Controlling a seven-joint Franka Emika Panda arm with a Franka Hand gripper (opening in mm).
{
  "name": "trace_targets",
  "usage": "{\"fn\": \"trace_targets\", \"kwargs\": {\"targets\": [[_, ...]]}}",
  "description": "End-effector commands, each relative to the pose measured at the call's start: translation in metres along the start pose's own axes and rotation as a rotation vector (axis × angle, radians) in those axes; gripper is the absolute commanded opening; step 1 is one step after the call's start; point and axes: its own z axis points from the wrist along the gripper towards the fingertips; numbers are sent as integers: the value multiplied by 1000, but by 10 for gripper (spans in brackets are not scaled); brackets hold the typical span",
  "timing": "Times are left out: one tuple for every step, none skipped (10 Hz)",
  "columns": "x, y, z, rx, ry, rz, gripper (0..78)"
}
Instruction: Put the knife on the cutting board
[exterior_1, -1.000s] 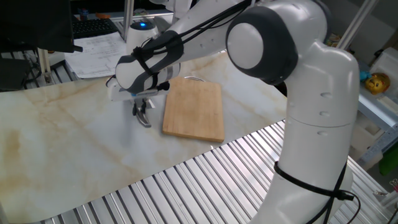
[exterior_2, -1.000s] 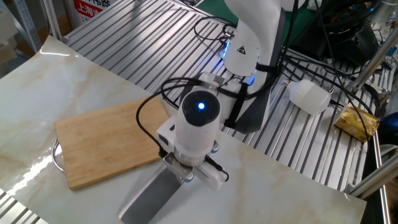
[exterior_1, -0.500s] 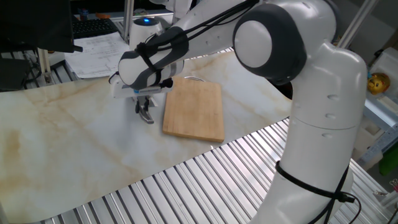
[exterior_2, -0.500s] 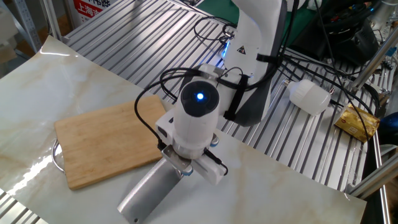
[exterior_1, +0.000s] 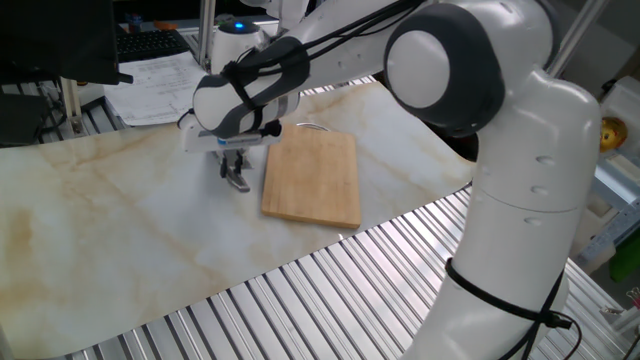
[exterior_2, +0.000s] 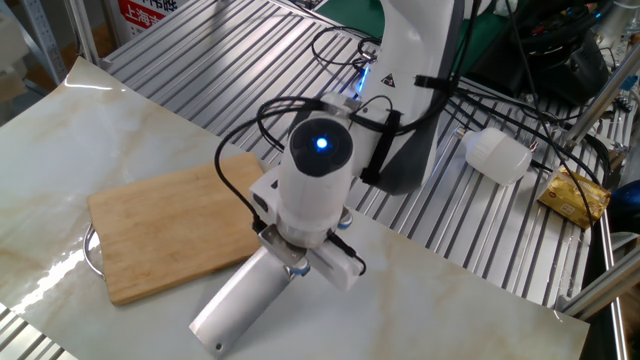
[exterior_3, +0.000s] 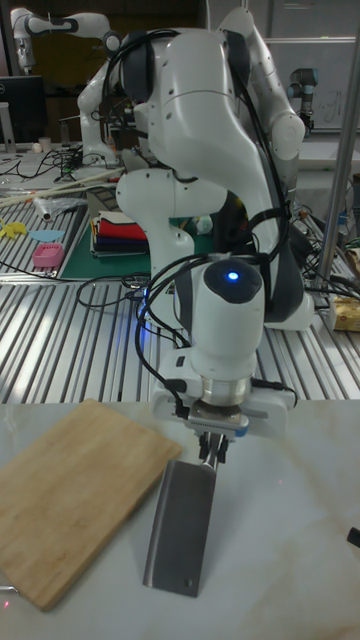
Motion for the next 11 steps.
{"fn": "trace_targets", "kwargs": {"targets": [[3,-8,-13,-2,-4,12,11],[3,-8,-13,-2,-4,12,11],[7,-12,-19,-2,-6,20,11],[9,-14,-21,-2,-6,24,11],[10,-14,-22,-1,-5,25,11],[11,-16,-25,0,-5,26,11],[13,-18,-26,1,-6,26,11],[13,-19,-27,3,-6,26,11],[15,-22,-29,9,-7,27,11],[16,-24,-31,11,-7,27,11],[18,-27,-32,15,-10,27,11]]}}
